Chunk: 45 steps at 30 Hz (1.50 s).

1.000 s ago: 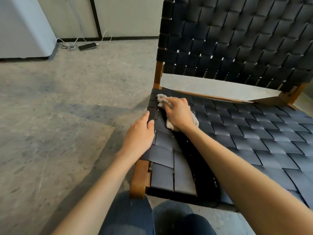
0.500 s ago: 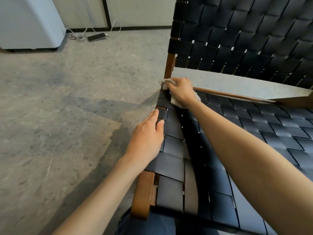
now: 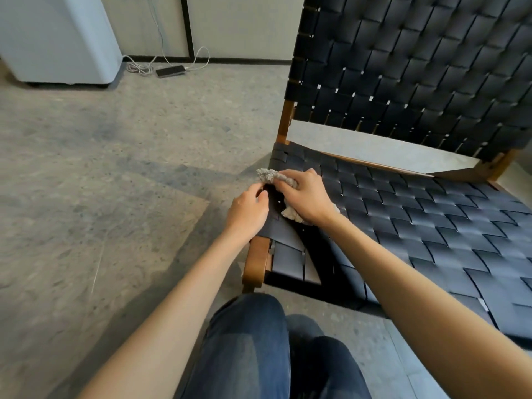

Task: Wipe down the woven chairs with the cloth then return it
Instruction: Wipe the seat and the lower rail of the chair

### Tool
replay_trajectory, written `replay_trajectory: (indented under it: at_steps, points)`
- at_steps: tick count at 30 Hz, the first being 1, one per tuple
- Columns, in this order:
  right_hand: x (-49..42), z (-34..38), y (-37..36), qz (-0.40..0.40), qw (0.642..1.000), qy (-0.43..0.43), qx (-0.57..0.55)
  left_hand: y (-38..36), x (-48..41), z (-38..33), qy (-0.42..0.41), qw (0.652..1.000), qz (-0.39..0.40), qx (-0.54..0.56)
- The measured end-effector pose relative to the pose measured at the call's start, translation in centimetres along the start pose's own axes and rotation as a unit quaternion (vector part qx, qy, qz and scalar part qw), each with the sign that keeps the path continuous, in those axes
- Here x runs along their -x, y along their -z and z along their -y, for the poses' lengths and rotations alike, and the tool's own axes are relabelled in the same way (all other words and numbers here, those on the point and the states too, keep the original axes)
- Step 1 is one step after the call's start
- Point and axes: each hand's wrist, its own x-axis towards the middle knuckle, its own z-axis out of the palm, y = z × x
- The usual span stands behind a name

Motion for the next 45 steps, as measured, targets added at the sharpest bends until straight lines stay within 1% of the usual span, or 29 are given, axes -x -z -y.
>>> replay_trajectory:
  at_steps: [3,6,10,12,14,16,18,21,24,27,30,34,37,39,42,45]
  points:
    - [3.0,2.0,0.5,0.015,1.000,0.004,-0.007,0.9,2.2,1.1,0.005,0.998,0.001,0.068]
    - [6.4,3.8,0.7,0.036,0.999,0.023,-0.001,1.7,4.3,2.2,-0.002,0.994,0.018,0.107]
    - [10.6,6.0,0.3,0.009,0.998,0.033,0.050,2.6,6.3,3.1,-0.008,0.987,0.030,0.155]
    - [12.2,6.9,-0.3,-0.008,0.995,0.055,0.082,3.0,7.3,3.4,-0.009,0.983,0.040,0.181]
    - [13.6,7.3,-0.8,-0.029,0.987,0.083,0.133,3.3,8.3,3.6,-0.018,0.980,0.045,0.193]
    - [14.5,7.4,-0.9,-0.031,0.979,0.104,0.174,3.5,9.2,3.7,-0.035,0.981,0.039,0.189]
    - [14.8,7.2,-0.7,-0.010,0.973,0.116,0.198,3.8,9.8,3.6,-0.050,0.982,0.025,0.182]
    - [15.3,6.5,0.0,0.024,0.969,0.144,0.200,4.1,10.3,3.0,-0.056,0.981,0.010,0.185]
    - [16.4,4.9,0.6,0.045,0.951,0.218,0.217,4.3,10.7,2.6,-0.046,0.980,0.008,0.191]
    - [17.1,4.0,0.7,0.020,0.934,0.271,0.232,4.5,10.9,2.8,-0.035,0.980,0.020,0.197]
    - [16.2,4.7,0.0,-0.007,0.923,0.308,0.230,4.9,11.2,3.6,-0.013,0.978,0.013,0.210]
    - [13.9,6.2,-1.4,0.020,0.894,0.321,0.312,6.1,11.6,5.1,0.033,0.970,-0.022,0.242]
    - [13.5,5.8,-2.5,-0.025,0.885,0.351,0.304,7.2,12.0,5.5,0.050,0.971,-0.038,0.232]
    - [13.4,5.7,-3.3,-0.083,0.877,0.359,0.308,7.7,12.4,5.4,0.049,0.975,-0.038,0.214]
    - [13.3,6.3,-4.7,-0.185,0.873,0.327,0.311,8.0,12.9,4.5,0.040,0.978,-0.036,0.202]
    - [13.5,7.2,-5.6,-0.236,0.893,0.272,0.269,8.1,13.6,3.7,0.030,0.978,-0.041,0.202]
